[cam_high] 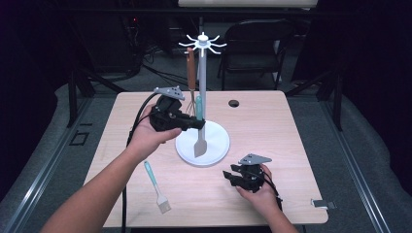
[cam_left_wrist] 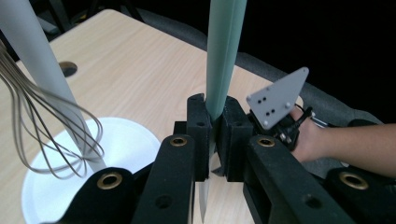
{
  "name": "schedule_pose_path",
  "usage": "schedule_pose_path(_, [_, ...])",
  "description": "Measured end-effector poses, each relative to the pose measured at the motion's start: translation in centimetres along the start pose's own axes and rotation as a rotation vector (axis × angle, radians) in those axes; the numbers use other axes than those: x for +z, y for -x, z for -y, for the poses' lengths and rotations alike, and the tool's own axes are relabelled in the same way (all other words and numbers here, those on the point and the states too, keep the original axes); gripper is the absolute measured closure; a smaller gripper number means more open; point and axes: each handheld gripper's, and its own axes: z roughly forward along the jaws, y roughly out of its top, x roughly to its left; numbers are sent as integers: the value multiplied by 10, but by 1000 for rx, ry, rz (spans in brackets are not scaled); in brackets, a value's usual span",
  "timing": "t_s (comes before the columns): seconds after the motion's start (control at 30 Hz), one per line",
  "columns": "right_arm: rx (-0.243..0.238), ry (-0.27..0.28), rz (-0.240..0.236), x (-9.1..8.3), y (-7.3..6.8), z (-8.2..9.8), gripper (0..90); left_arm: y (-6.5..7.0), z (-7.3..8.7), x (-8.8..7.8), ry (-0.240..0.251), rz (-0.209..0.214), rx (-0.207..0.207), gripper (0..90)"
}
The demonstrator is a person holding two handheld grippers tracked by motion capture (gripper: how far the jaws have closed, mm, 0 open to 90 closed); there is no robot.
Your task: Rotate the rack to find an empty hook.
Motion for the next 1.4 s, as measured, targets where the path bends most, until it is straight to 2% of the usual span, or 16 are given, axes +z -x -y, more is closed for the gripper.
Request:
schedule_pose_path(0.17, [-10, -4, 0, -1, 0, 0, 563, -3, -24, -7, 9, -19, 9, 846])
schedule_pose_path(0.2, [-13, -7, 5, -1, -1, 0, 563, -3, -24, -7, 9, -19, 9, 846])
schedule_pose_path(0.27, [-7, 1, -5, 1, -2, 1, 561, -5, -37, -13, 21, -30, 16, 846])
schedule_pose_path(0.3, [-7, 1, -5, 1, -2, 1, 561, -5, -37, -13, 21, -30, 16, 846])
schedule_pose_path(0.4, [-15, -10, -3, 1, -3, 1, 560, -10, -53, -20, 42, -25, 2, 846])
schedule_pose_path(0.57, [-13, -3, -6, 1, -4, 1, 559, -16, -65, -22, 53, -31, -19, 846])
schedule_pose_path(0.63, [-11, -3, -2, 1, -3, 1, 559, -21, -71, -20, 60, -8, -33, 846])
schedule_pose_path(1.07, [-32, -19, -7, 4, -7, 5, 559, -34, -76, -13, 83, 17, -88, 846])
schedule_pose_path(1.17, [-42, -23, -6, 5, -9, 6, 559, -37, -74, -11, 90, 5, -103, 846])
schedule_pose_path(1.27, [-46, -20, -6, 6, -10, 7, 558, -36, -73, -11, 91, -25, -95, 844])
schedule_pose_path(1.3, [-45, -22, -7, 5, -11, 7, 558, -34, -72, -11, 99, -44, -102, 834])
schedule_pose_path(1.4, [-40, -15, -4, 4, -9, 7, 555, -32, -69, -10, 101, -56, -97, 740])
